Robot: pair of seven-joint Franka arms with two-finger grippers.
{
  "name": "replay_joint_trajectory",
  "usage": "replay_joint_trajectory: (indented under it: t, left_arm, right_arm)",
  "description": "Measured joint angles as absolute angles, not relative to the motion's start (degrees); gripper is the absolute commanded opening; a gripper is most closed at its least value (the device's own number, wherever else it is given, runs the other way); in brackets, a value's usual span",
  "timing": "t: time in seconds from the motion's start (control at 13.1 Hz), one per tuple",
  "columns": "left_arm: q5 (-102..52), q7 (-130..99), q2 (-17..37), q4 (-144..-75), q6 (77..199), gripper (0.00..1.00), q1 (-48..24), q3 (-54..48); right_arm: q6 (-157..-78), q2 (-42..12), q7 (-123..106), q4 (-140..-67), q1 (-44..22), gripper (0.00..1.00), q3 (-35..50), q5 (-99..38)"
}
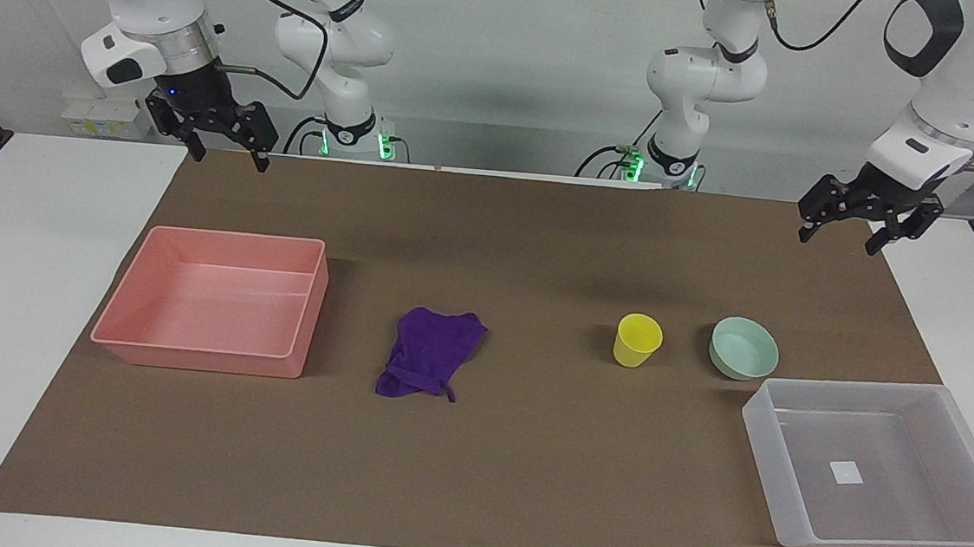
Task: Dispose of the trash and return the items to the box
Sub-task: 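Reach the right gripper to the purple cloth while the left gripper approaches the bowl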
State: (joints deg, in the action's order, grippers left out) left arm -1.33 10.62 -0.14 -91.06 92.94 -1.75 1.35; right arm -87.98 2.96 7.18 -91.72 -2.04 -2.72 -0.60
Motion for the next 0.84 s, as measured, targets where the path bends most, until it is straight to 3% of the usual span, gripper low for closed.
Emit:
replay_joint_trajectory:
  t: [0.84]
  left_arm:
    - [-1.3,10.5,-0.2,-91.1,93.9,1.00,-1.7,1.3]
  right_arm:
    - [-88.1,3.0,7.2,-91.8,-2.0,1.00,-2.7,-0.6]
